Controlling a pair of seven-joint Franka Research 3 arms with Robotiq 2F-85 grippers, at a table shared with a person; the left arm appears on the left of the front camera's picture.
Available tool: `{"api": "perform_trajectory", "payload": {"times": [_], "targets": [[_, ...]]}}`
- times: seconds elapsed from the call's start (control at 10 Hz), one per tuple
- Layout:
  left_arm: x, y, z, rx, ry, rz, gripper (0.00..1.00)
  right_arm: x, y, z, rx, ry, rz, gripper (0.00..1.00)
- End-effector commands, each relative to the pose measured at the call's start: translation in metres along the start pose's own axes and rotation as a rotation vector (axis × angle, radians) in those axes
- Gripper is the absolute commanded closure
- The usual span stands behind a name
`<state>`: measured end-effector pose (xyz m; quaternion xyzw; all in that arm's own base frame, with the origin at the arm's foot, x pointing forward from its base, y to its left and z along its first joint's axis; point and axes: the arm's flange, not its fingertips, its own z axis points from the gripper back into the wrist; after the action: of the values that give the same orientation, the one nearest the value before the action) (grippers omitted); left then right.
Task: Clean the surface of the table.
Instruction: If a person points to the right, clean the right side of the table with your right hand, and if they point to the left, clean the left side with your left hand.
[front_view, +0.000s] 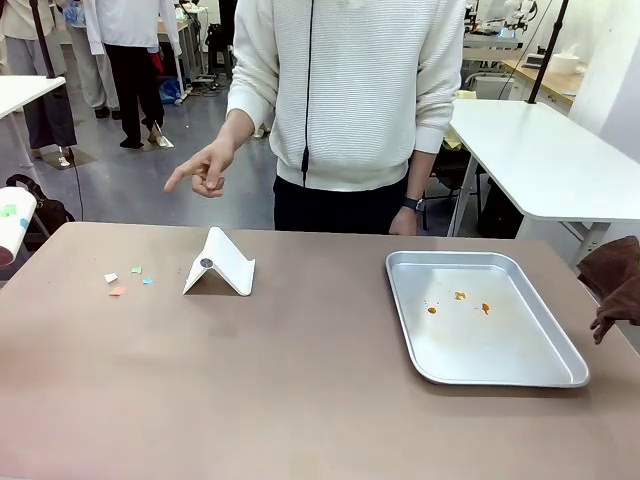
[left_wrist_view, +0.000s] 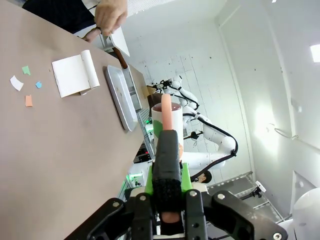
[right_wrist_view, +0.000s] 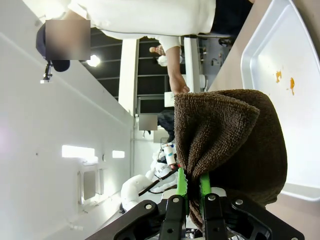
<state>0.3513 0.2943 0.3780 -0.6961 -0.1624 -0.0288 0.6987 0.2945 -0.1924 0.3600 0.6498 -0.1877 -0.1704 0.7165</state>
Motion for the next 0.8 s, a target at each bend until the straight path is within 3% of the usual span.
{"api": "perform_trajectory", "payload": {"times": [0.0, 0.7], "targets": [[-0.004, -0.0019, -0.0026, -0.009, -0.001, -0.02, 0.92, -0.0023, 0.0069, 0.0022, -0.004, 0.01, 0.002, 1.0], [-0.004, -0.0019, -0.0026, -0.009, -0.001, -0.02, 0.92, -0.0023, 0.0069, 0.0022, -0.004, 0.01, 0.002, 1.0]]}}
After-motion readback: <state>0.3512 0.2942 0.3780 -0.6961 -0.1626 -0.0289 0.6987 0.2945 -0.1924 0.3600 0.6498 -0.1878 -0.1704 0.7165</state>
